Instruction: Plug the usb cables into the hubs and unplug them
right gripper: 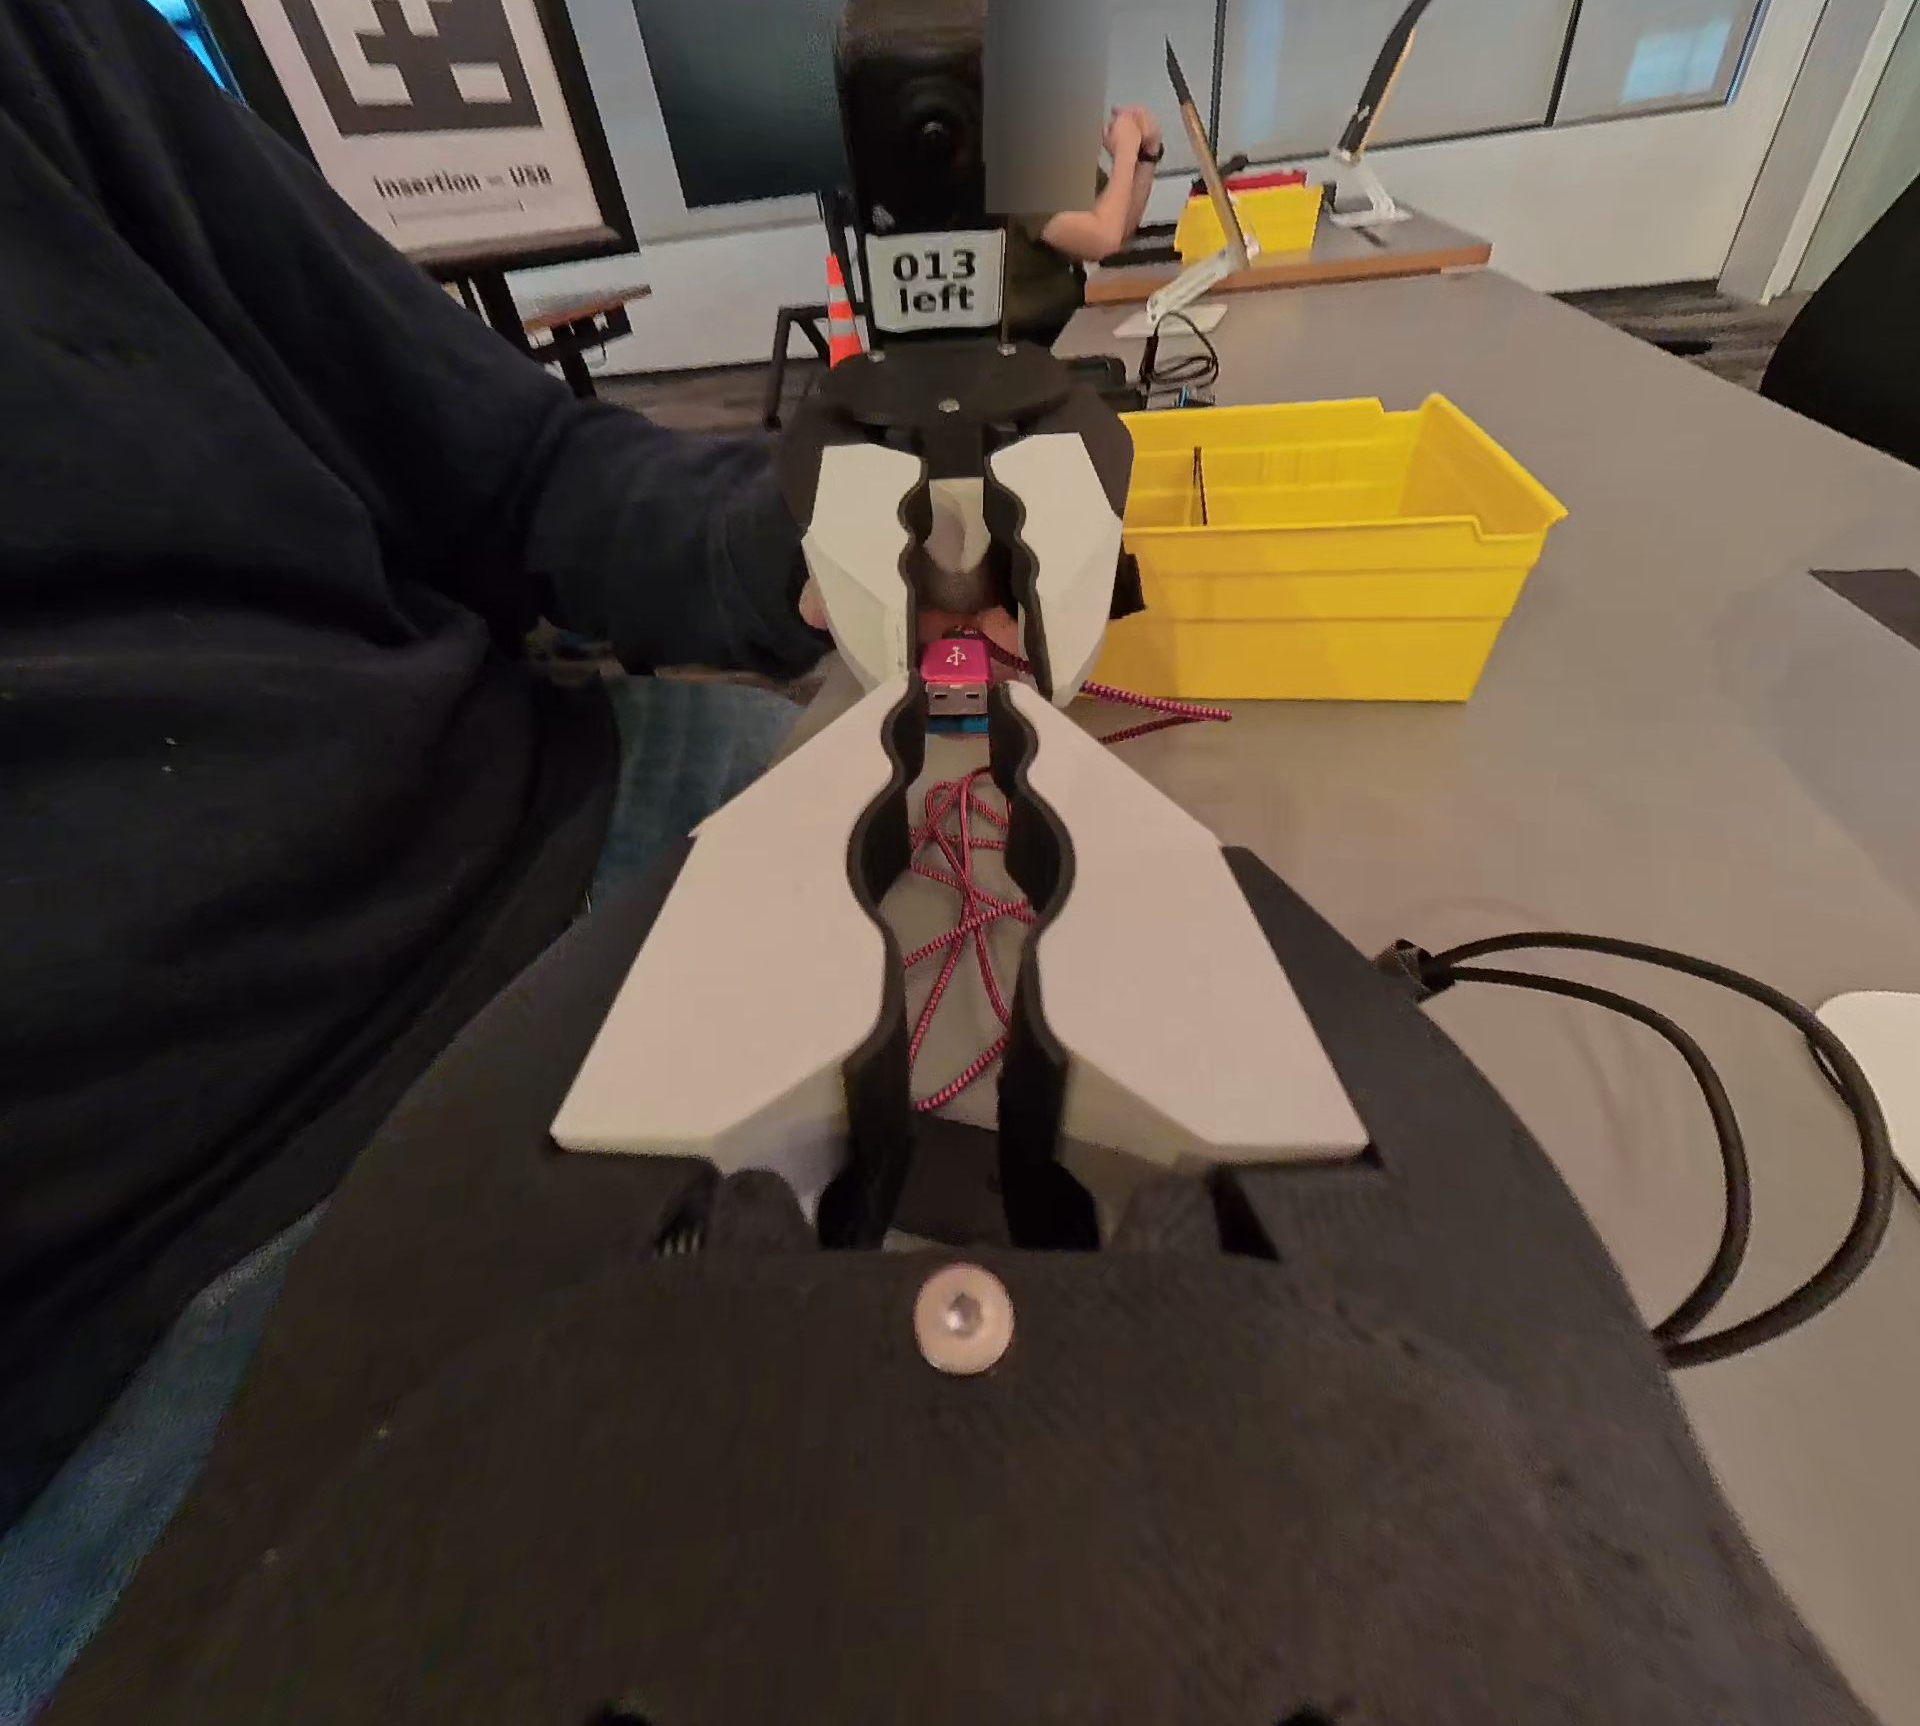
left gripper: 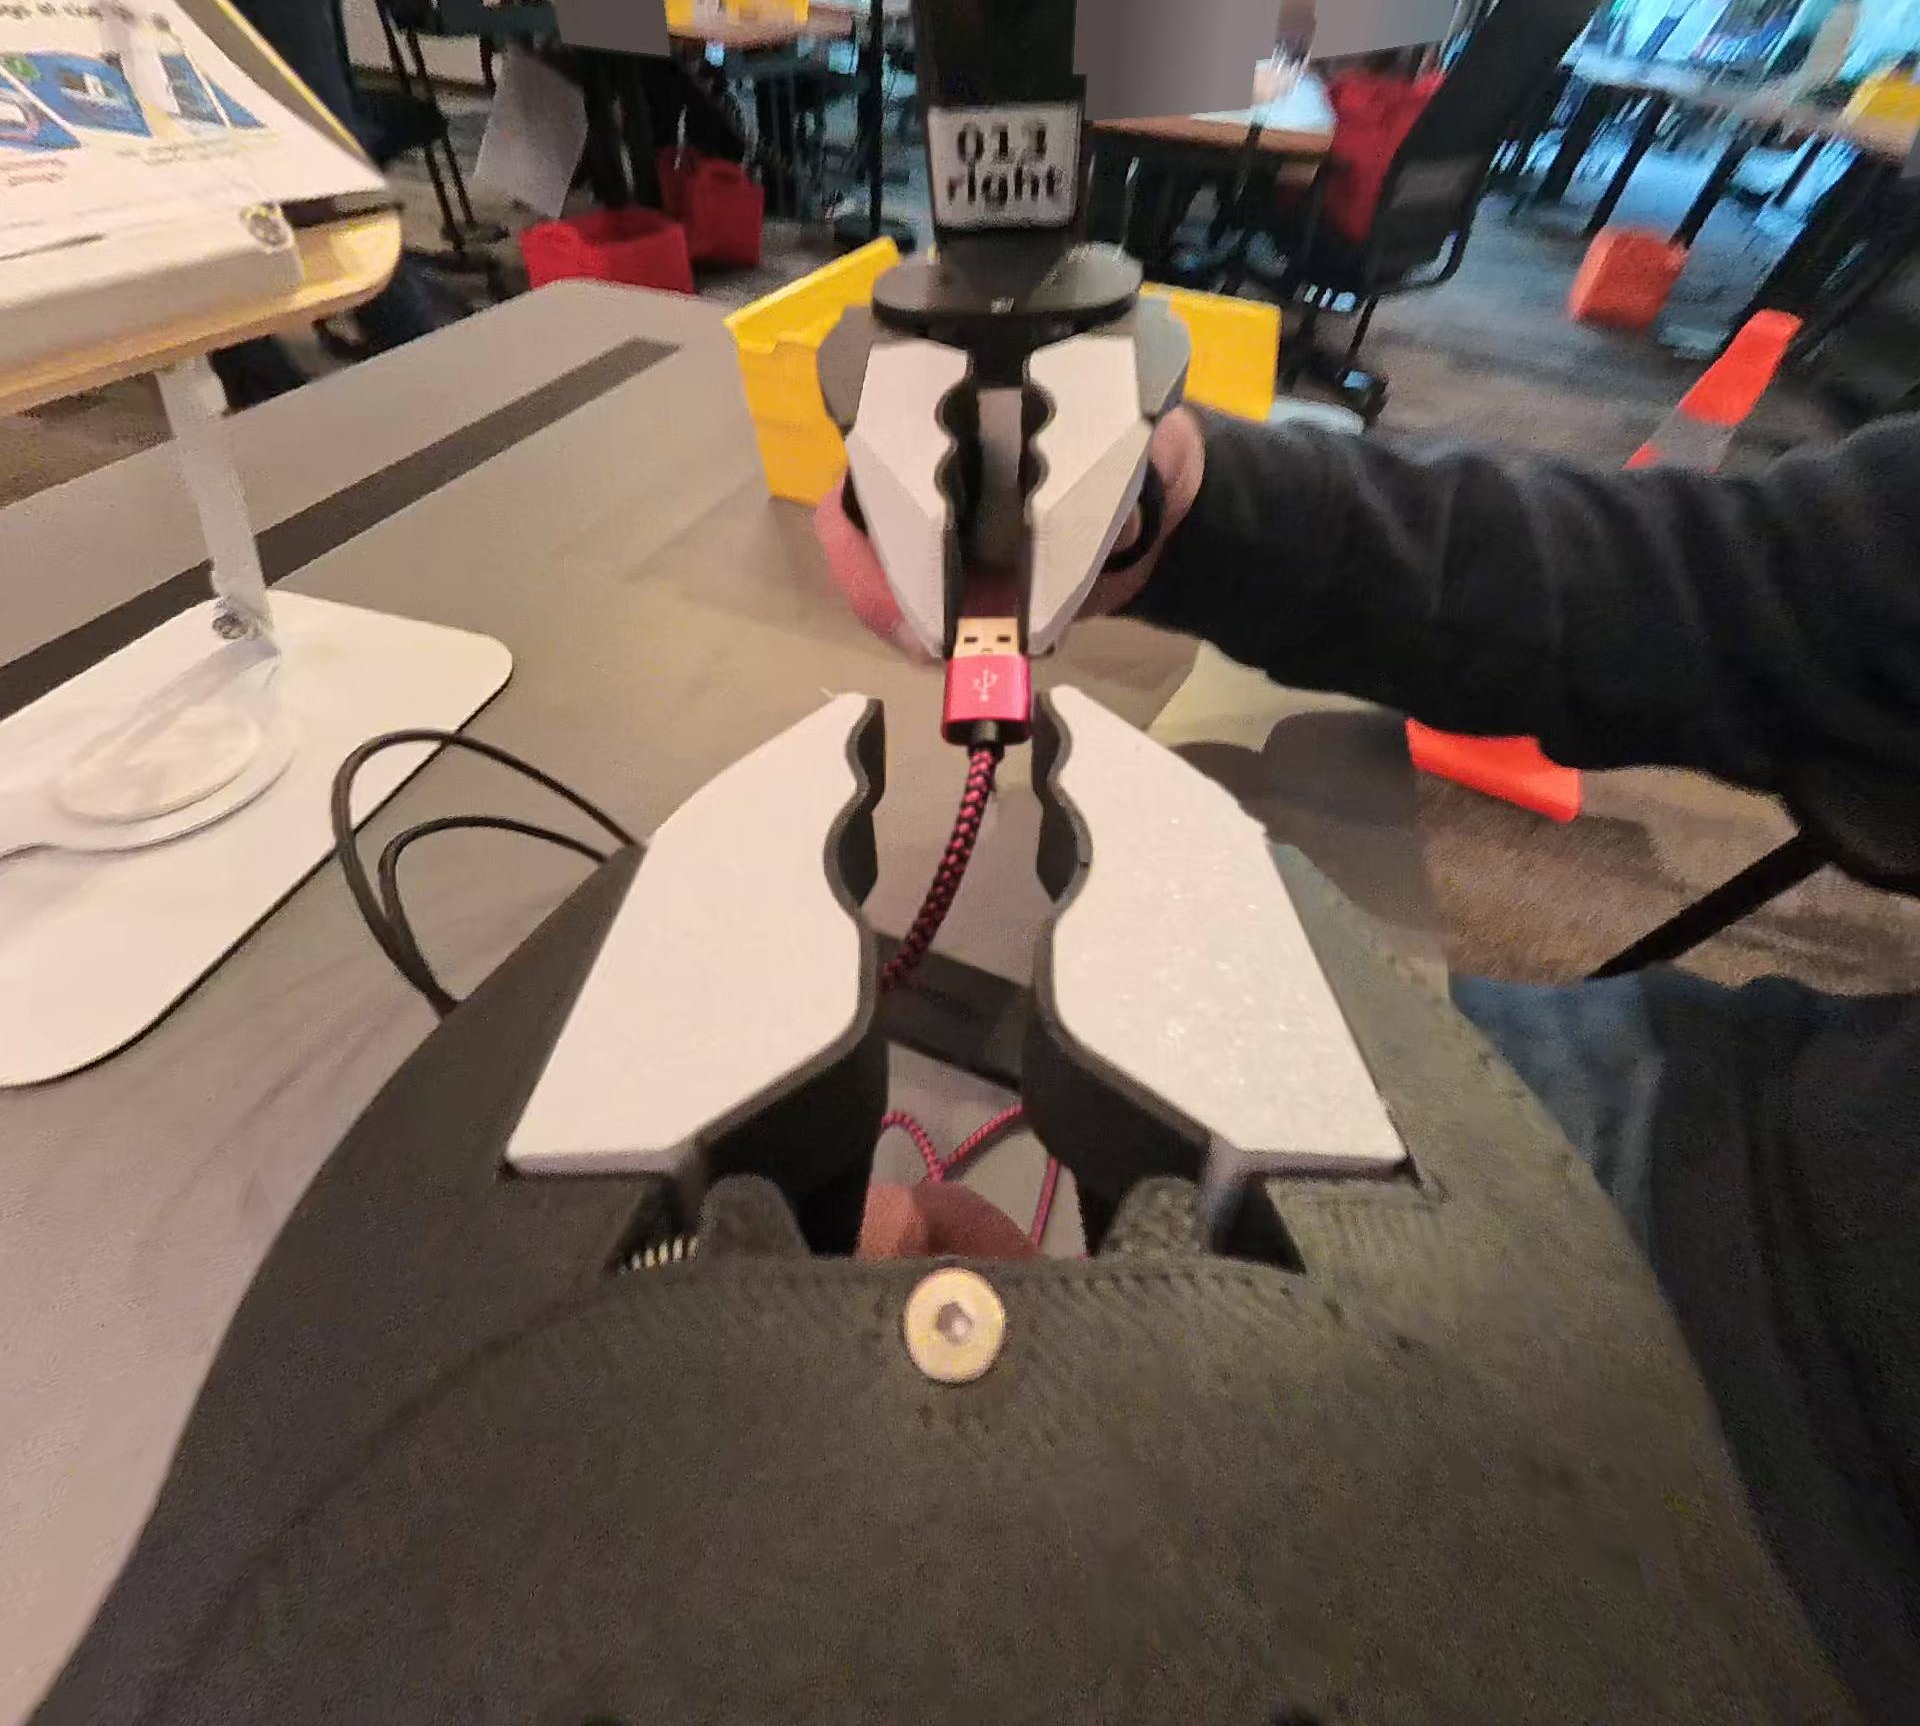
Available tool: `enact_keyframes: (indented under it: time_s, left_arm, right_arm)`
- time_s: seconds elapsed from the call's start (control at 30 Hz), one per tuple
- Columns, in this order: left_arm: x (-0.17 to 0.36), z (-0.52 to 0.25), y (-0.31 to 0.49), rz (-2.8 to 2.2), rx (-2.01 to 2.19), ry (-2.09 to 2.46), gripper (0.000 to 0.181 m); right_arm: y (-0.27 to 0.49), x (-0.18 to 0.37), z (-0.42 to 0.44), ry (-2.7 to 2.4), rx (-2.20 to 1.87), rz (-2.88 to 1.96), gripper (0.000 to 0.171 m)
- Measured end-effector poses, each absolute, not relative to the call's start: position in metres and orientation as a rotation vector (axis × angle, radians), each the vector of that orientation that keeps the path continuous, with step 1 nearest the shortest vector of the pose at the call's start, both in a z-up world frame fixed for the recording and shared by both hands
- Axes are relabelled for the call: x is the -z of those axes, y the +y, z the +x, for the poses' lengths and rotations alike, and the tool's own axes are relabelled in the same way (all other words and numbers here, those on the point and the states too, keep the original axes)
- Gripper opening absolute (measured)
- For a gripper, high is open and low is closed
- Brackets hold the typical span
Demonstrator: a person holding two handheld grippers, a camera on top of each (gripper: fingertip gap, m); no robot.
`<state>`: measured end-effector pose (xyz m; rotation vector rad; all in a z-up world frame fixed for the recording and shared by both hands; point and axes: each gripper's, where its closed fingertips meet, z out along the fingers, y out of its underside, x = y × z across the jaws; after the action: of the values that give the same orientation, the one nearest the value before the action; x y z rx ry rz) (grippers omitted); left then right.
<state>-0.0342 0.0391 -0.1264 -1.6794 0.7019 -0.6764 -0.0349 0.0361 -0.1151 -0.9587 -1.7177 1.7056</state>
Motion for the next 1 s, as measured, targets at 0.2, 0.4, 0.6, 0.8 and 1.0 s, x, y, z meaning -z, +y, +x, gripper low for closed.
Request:
enact_keyframes:
  time_s: [0.2,0.4,0.6,0.8,1.0]
  left_arm:
    - [0.123,-0.031,0.04,-1.61,0.725,0.649,0.021]
    - [0.128,-0.026,0.04,-1.607,0.719,0.672,0.017]
    - [0.135,-0.031,0.04,-1.674,0.611,0.757,0.015]
    - [0.134,-0.026,0.036,-1.727,0.543,0.867,0.015]
    - [0.128,-0.028,0.032,-1.739,0.509,0.904,0.015]
  right_arm:
    - [0.04,0.106,-0.033,-1.584,-1.821,-0.922,0.009]
    - [0.044,0.11,-0.032,-1.562,-1.807,-0.931,0.0]
    - [0.049,0.116,-0.028,-1.652,-1.584,-0.967,0.023]
    - [0.036,0.125,-0.029,-1.814,-1.447,-0.95,0.012]
    - [0.03,0.118,-0.03,-1.759,-1.525,-0.917,0.01]
